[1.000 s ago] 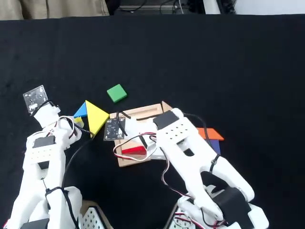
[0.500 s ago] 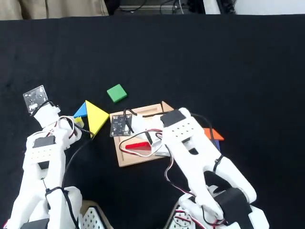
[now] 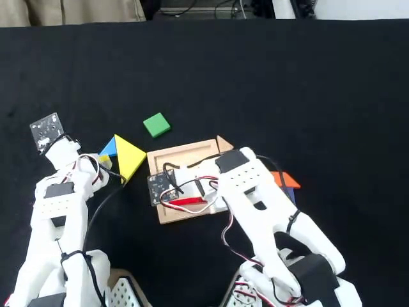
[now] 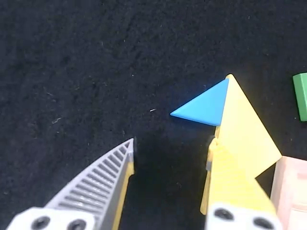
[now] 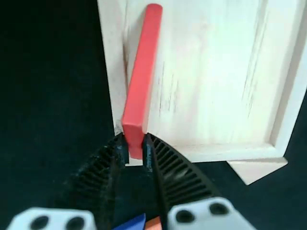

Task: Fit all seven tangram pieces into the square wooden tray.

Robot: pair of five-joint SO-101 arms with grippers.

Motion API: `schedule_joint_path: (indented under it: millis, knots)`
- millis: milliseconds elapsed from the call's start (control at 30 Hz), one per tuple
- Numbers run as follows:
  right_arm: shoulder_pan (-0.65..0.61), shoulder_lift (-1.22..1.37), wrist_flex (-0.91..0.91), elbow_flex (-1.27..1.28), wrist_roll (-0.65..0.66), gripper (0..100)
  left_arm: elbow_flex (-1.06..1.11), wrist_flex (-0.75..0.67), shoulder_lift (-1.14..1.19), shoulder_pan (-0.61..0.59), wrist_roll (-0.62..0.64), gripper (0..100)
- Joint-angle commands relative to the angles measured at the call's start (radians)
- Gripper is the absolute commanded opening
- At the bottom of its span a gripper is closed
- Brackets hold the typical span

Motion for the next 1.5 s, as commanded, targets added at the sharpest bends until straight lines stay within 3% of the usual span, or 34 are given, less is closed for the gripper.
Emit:
schedule_joint_path:
  millis: [0, 300, 567, 933, 1033, 1133, 1367, 1467]
  knots:
    - [0.012, -0.013, 0.0, 0.007, 0.049, 1.1, -0.053, -0.018, -0.005, 0.035, -0.002, 25]
    - [0.009, -0.018, 0.0, 0.013, 0.023, 1.8, -0.053, -0.023, -0.005, 0.047, -0.002, 25]
    - [0.008, -0.018, 0.02, 0.019, 0.015, 28.8, -0.053, -0.023, -0.005, 0.047, -0.002, 25]
    - [-0.021, -0.019, 0.061, -0.004, 0.014, 20.1, -0.053, -0.025, -0.005, 0.047, -0.002, 25]
    - [-0.15, -0.044, 0.189, 0.002, -0.005, 20.4, -0.053, -0.026, -0.005, 0.047, -0.002, 25]
    - [-0.252, -0.128, 0.222, 0.015, -0.12, 20.5, -0.053, -0.026, -0.005, 0.047, -0.002, 25]
    - [-0.173, -0.41, 0.144, 0.031, -0.313, 20.1, -0.053, -0.018, -0.005, 0.041, -0.002, 25]
    - [-0.144, -0.486, 0.106, 0.119, -0.333, 20.1, -0.053, -0.018, -0.005, 0.041, -0.002, 25]
